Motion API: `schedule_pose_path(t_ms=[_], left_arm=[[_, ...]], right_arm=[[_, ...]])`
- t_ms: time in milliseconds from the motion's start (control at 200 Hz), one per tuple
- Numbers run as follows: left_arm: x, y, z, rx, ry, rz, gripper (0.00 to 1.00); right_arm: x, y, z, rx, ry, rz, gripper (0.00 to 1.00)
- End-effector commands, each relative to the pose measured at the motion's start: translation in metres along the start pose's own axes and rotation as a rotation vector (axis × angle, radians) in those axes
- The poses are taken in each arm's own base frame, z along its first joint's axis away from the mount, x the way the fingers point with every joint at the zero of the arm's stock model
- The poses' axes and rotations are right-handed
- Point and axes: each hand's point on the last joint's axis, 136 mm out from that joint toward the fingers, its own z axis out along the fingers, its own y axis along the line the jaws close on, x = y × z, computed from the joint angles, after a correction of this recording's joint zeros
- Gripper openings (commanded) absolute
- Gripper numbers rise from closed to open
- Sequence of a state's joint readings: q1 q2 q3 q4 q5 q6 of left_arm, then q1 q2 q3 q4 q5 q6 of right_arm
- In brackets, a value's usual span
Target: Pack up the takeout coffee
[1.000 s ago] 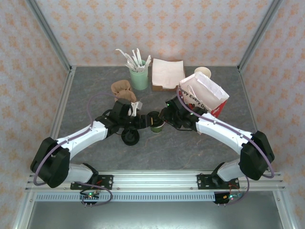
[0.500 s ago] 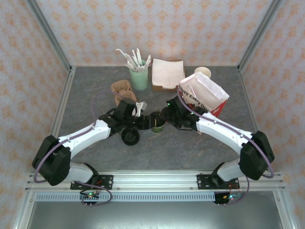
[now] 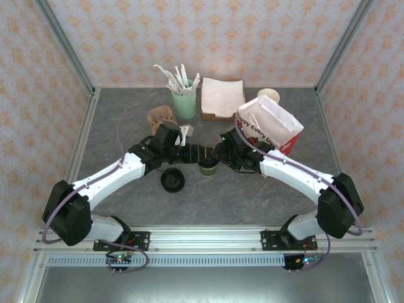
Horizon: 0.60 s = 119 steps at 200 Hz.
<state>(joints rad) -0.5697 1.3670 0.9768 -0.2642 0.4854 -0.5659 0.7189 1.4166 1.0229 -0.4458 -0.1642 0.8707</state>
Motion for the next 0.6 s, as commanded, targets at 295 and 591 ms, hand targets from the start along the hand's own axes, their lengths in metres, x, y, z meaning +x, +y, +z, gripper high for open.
schedule_pose_path(t_ms=[295,591], left_arm=[[-0.007,0.021,0.027,-0.132,0.013,0.014,0.56],[0.02,0.047,0.047,-0.187,0.085,0.038,0.48]], right_arm=[[0.007,-0.019,-0.004,0.015,-0.003,-0.009,0.41],[0.006,-0.019,-0.003,0.019,-0.004,-0.017,0.42]])
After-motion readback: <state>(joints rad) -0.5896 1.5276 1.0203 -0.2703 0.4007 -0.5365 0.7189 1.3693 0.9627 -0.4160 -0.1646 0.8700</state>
